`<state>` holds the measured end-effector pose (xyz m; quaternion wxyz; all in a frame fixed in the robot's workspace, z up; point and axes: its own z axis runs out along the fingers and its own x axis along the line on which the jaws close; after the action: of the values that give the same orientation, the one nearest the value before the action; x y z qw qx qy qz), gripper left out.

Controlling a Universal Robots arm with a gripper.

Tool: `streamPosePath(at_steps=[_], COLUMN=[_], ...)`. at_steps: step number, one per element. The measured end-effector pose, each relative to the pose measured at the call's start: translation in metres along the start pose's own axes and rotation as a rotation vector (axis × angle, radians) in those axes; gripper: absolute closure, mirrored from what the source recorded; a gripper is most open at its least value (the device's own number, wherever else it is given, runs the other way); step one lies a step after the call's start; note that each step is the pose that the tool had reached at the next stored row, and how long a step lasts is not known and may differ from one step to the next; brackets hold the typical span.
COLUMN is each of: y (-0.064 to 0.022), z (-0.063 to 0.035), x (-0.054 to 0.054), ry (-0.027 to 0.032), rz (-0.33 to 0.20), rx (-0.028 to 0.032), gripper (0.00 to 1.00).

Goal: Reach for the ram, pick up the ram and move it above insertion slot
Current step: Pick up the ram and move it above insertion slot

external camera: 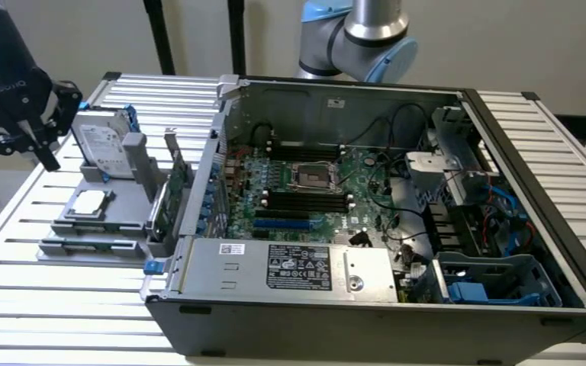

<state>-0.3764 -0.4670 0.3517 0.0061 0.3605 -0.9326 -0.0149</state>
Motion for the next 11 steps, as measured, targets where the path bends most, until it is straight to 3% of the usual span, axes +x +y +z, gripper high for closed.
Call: streamPosePath(at_steps=[11], y=[0.0000], z=[0.0014], x=[0.0000], ry=[0.0065], rz=[-0.200], rx=[0.0002], gripper=[0.89])
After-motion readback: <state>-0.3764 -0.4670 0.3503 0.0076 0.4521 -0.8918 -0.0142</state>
